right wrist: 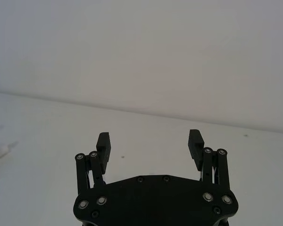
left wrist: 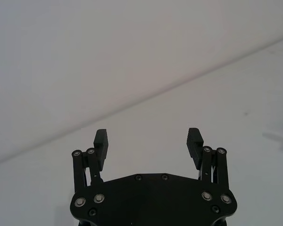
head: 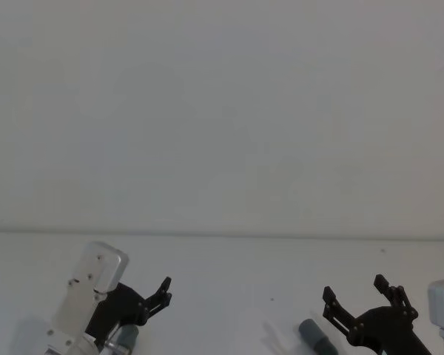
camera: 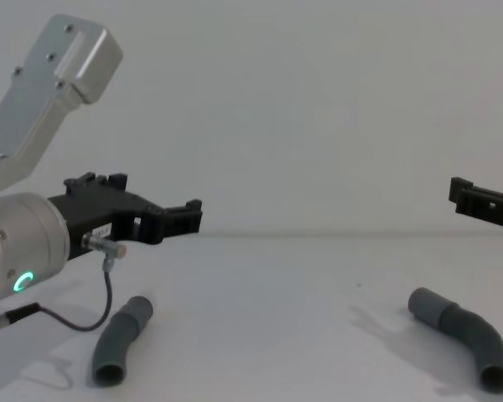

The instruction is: Use both hands to pick up one end of the pipe from the table, align the ends, and insert them.

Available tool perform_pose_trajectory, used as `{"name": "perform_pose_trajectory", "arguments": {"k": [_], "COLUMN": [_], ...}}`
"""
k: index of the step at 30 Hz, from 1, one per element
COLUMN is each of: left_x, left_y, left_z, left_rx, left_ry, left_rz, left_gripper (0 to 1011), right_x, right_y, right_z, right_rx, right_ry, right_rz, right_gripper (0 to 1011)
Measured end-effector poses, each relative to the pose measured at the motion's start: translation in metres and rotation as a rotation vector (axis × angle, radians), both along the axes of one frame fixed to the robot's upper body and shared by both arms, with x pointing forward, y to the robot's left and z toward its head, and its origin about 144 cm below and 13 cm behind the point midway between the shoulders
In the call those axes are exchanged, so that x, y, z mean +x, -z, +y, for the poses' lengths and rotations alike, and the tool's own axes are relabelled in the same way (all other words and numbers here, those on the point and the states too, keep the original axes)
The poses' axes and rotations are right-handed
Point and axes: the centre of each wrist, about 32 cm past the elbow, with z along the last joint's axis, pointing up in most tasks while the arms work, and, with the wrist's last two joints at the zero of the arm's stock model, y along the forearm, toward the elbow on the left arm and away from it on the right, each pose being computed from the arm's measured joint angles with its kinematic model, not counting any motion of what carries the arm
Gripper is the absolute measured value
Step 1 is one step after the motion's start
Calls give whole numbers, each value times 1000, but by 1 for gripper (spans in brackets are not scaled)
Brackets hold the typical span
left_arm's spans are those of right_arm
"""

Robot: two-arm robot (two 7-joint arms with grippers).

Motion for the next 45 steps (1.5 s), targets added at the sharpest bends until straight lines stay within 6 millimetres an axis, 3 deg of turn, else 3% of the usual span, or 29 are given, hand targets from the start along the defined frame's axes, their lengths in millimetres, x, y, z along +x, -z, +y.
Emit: {"name": "perform_pose_trajectory", "arguments": {"k": [26,45], "left_x": [-43,-56], "left_y": [-11,-13], "left_z": [1,-7], "left_rx": [23,-50], "left_ry": [-115,-175], "left_rz": [287,369], "left_gripper": [1002,1002], "right_x": [0,0], "right_y": [0,0], "right_z": [0,0], "right_rx": [0,0], "right_ry": [0,0], "right_rz": [0,0], "right_gripper": [1002,1002]}}
